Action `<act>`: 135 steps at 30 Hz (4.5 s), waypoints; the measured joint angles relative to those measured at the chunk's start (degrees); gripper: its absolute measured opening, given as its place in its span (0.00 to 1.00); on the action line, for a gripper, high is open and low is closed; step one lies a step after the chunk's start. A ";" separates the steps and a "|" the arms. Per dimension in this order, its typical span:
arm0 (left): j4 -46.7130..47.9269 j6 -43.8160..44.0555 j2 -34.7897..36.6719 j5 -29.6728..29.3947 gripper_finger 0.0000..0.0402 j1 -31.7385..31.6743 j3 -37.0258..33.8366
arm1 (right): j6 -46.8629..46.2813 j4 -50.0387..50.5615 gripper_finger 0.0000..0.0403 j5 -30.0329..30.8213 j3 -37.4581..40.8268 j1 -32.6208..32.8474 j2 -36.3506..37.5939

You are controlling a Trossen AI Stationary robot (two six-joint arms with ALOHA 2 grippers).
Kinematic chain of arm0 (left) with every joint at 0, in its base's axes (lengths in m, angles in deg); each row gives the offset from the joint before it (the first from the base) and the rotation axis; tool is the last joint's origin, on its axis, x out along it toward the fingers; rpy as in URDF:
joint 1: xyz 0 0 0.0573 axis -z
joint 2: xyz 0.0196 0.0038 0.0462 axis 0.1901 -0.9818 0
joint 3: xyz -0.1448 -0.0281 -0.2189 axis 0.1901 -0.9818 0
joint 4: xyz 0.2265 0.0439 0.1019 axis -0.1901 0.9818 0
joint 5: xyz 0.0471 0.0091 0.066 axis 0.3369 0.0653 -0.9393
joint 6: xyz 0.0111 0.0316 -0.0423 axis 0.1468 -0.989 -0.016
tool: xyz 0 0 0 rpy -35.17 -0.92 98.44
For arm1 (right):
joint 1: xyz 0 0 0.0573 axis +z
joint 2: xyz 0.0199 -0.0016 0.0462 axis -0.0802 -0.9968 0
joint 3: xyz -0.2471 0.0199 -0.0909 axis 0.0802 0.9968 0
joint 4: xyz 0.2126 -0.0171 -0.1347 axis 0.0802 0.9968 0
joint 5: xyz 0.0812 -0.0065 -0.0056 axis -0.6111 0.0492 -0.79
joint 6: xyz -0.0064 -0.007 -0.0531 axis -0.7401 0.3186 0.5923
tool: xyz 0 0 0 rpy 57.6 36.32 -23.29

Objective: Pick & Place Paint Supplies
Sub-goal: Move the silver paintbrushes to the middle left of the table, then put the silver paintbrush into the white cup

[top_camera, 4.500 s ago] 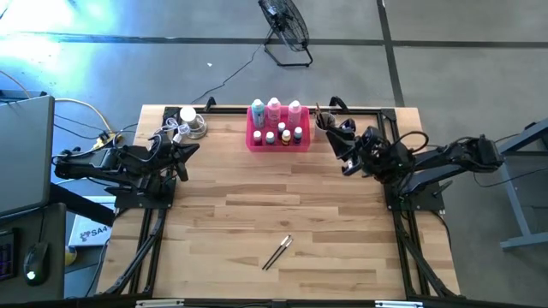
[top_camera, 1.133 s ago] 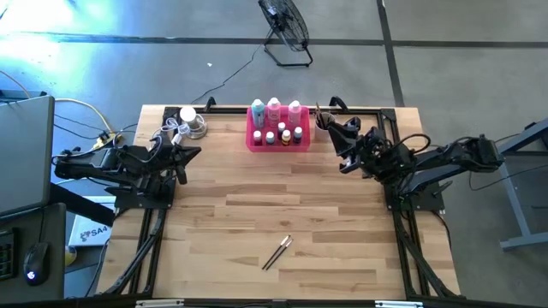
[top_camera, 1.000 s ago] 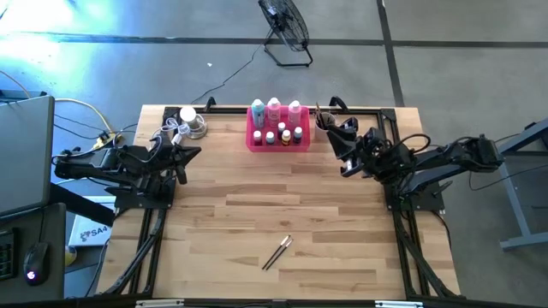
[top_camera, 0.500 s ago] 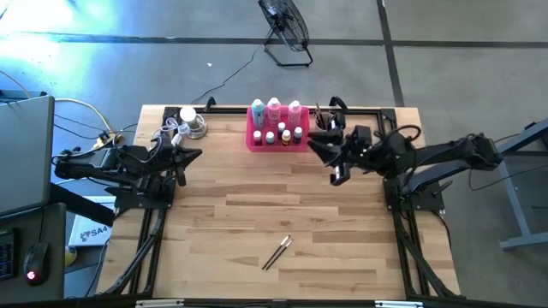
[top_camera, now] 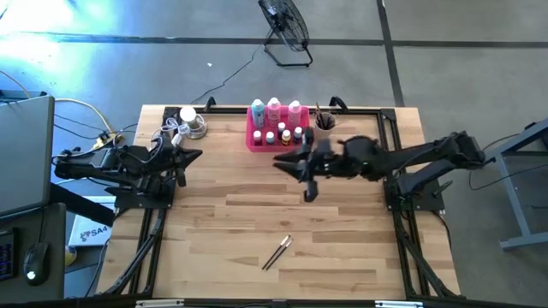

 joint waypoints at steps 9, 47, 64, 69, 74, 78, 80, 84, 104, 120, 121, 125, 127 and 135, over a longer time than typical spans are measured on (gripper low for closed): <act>1.80 -1.17 0.00 0.13 0.00 -0.01 0.00 | -14.83 4.54 0.16 -10.01 -0.18 0.17 -10.59; 1.63 0.15 0.00 3.30 0.00 0.00 0.00 | -39.05 11.38 0.00 -14.79 -0.14 19.17 -39.66; 1.63 0.91 0.00 3.28 0.00 0.00 0.00 | -39.03 16.73 0.00 -1.20 -0.12 18.92 -39.90; 1.63 0.91 0.00 3.26 0.00 -0.02 0.00 | -39.03 17.13 0.00 1.43 -0.14 17.33 -39.90; 1.67 0.91 0.00 3.26 0.00 -0.02 0.00 | -39.05 17.23 0.00 2.73 -0.14 14.95 -39.90; 1.82 0.91 0.00 3.26 0.00 -0.01 0.00 | -38.63 17.23 0.00 2.61 -0.14 13.06 -39.90; 1.98 0.91 0.00 3.26 0.00 0.00 0.00 | -38.37 17.15 0.00 1.38 -0.14 12.19 -39.90; 3.27 0.91 0.00 3.26 0.00 0.00 0.00 | -37.25 17.30 0.00 -4.50 -0.11 10.49 -39.21; 12.47 16.61 -0.02 12.54 0.00 0.00 0.00 | -28.18 32.13 0.00 -6.25 -0.11 -0.09 -26.81; -17.65 31.96 -9.90 17.03 0.00 -0.02 -23.52 | -32.95 24.95 0.00 -3.41 -0.11 -3.57 -26.69; -17.79 32.45 -10.73 16.70 0.00 -0.02 -23.58 | -32.79 24.88 0.00 -3.31 -0.11 -3.54 -26.50; -17.93 33.34 -13.74 17.00 0.00 -0.02 -23.61 | -32.73 23.95 0.00 -0.76 -0.13 -3.52 -26.01; -17.94 34.50 -15.34 17.72 0.00 -0.02 -23.62 | -32.61 23.68 0.00 0.38 -0.11 -3.52 -25.62; -18.85 40.00 -22.40 17.62 0.00 -0.02 -23.67 | -32.52 21.20 0.00 5.55 -0.14 -3.27 -23.93</act>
